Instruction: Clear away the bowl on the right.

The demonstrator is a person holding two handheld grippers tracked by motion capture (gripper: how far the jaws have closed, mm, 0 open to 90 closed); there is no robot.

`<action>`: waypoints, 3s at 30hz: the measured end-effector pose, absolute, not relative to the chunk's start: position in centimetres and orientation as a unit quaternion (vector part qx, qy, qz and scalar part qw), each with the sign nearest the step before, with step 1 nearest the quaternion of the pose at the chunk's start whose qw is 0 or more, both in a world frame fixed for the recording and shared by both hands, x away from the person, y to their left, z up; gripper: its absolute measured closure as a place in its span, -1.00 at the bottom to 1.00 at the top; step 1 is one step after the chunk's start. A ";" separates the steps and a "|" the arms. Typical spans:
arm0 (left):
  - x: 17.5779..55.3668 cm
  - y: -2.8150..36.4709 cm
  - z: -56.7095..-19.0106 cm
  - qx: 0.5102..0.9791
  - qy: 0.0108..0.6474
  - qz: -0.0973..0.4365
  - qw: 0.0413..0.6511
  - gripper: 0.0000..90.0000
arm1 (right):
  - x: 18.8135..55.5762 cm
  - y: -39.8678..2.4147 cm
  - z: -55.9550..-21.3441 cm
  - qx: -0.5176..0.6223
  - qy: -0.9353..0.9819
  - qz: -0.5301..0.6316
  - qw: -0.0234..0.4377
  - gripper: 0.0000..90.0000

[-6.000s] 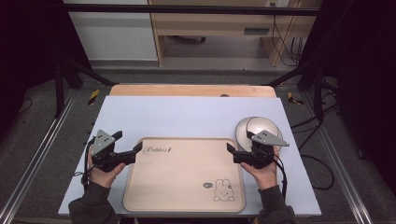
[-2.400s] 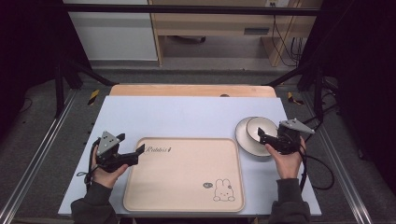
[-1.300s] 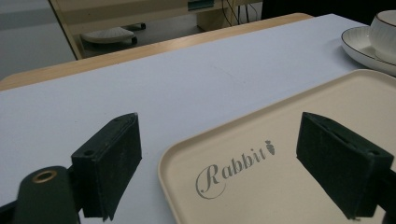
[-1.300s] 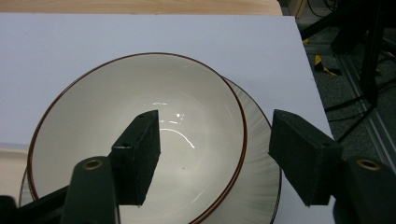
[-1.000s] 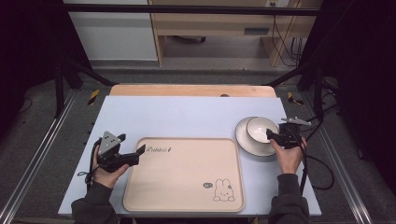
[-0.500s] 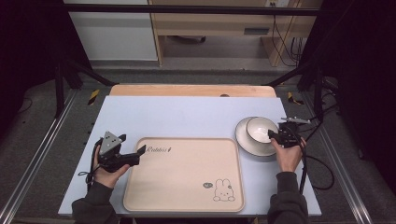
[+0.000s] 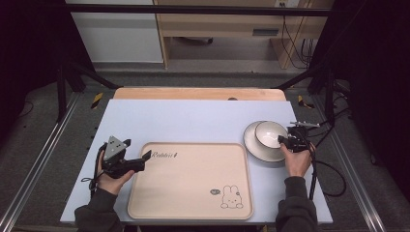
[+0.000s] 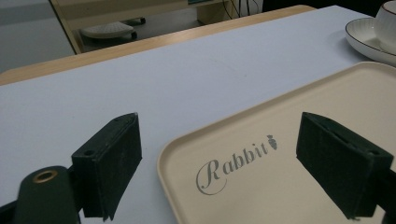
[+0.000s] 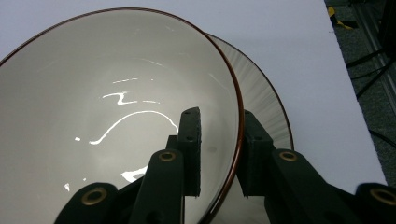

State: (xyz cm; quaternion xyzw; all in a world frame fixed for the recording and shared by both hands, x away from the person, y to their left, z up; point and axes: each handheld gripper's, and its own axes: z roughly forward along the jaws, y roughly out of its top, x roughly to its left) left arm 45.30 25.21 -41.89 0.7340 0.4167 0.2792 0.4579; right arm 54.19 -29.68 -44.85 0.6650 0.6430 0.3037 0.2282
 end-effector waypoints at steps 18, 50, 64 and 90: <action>45.3 25.2 -41.9 0.737 0.417 0.279 0.454 -0.69 | 54.6 -29.8 -44.9 0.689 0.619 0.309 0.216 0.77; 45.2 25.2 -41.9 0.736 0.416 0.279 0.456 -0.69 | 53.8 -28.7 -43.4 0.677 0.615 0.327 0.237 0.81; 45.2 25.2 -41.8 0.734 0.416 0.280 0.459 -0.69 | 53.6 -28.7 -43.2 0.671 0.624 0.325 0.233 0.80; 45.2 25.2 -41.8 0.734 0.416 0.280 0.457 -0.68 | 52.7 -28.4 -41.5 0.655 0.627 0.356 0.225 0.81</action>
